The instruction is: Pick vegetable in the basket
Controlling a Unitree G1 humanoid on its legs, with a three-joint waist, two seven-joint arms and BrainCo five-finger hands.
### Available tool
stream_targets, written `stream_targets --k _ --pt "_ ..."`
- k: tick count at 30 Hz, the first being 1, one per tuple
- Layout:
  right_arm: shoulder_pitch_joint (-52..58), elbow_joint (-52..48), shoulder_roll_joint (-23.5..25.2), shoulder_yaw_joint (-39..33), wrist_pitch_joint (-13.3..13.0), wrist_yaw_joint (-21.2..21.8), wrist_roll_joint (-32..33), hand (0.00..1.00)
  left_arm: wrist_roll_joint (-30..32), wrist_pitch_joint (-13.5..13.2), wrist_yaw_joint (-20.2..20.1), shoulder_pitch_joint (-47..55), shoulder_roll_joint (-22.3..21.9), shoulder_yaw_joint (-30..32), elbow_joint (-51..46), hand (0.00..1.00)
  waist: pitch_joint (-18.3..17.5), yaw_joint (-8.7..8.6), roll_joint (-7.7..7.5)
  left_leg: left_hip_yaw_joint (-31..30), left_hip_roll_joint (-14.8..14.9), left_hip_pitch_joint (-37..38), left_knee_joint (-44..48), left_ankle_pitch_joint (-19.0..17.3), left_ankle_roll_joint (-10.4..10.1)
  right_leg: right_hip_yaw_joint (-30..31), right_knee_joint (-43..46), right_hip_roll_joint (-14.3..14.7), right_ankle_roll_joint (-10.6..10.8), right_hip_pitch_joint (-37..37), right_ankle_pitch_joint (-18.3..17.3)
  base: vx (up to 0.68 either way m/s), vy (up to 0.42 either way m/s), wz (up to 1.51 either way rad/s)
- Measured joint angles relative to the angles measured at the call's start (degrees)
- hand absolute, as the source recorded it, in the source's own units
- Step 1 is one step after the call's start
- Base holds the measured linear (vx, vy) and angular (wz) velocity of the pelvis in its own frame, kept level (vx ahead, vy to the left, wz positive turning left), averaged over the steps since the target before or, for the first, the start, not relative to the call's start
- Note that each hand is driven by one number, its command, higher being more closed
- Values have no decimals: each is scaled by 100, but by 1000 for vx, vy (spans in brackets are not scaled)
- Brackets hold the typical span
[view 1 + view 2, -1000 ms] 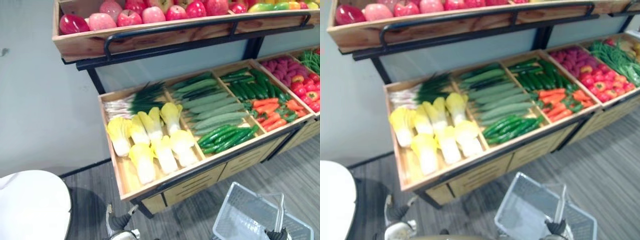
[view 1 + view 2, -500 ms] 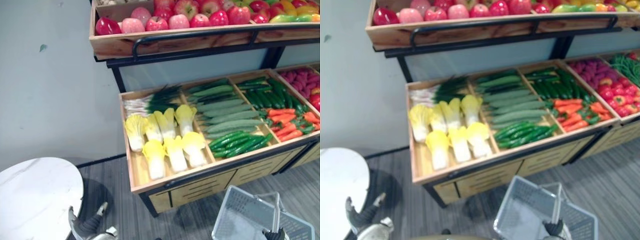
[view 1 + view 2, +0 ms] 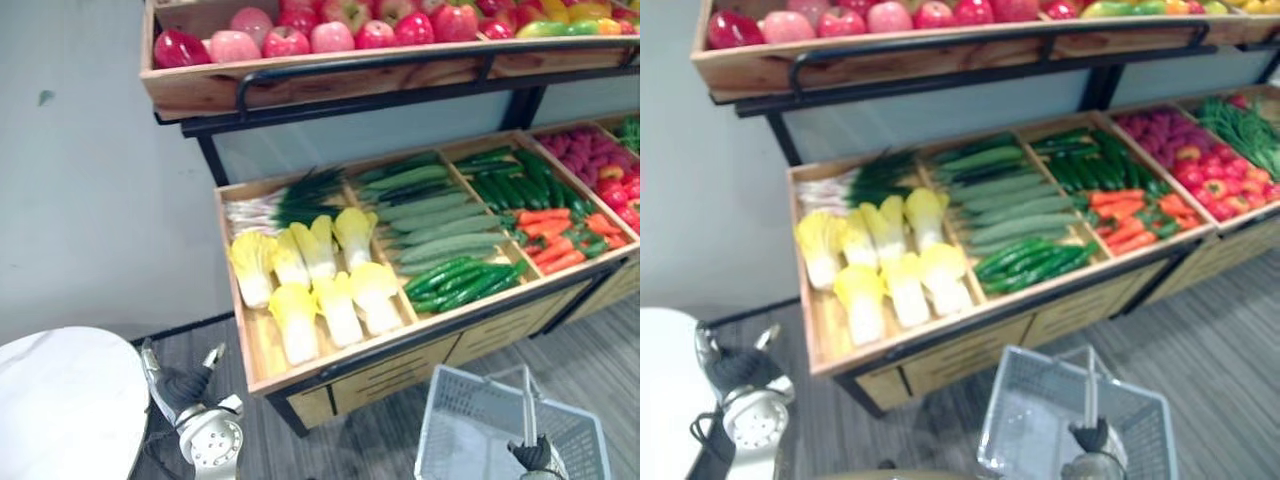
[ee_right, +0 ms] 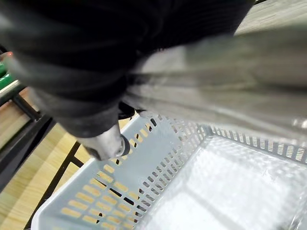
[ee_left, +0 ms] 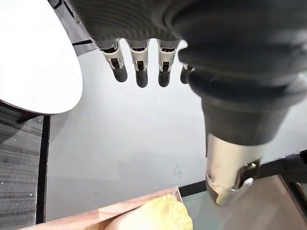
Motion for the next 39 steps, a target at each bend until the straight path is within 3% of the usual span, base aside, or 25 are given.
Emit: stream_targets --k 11,19,26,30,39 --pt "-122 -6 -161 138 22 35 -16 100 -59 120 -82 -614 170 -338 954 0 -10 -208 35 409 73 -8 14 -28 -28 433 -97 93 -25 -300 139 -11 15 -21" --pt "-132 -15 -241 137 33 25 -16 100 -97 137 -63 -1067 290 -550 1562 0 13 -238 87 616 68 -25 31 -93 -20 674 -217 124 -6 -417 247 13 33 -17" --pt "-172 -19 -289 135 35 -40 -17 100 -114 216 158 -1430 317 -552 1907 0 49 -262 103 741 67 -101 33 -97 -24 767 -335 149 -32 -506 346 22 30 -8" --pt "-207 -24 -313 137 35 -52 -19 100 -312 257 286 -1624 388 -547 2219 0 63 -374 98 773 73 -100 32 -110 -40 808 -364 163 -47 -522 367 -3 12 -4" --pt "-288 -134 -418 150 34 -105 -128 100 -489 335 405 -2144 529 -480 2936 0 334 -396 65 935 89 -201 26 -115 -38 1001 -507 204 -39 -680 535 -43 22 -12"
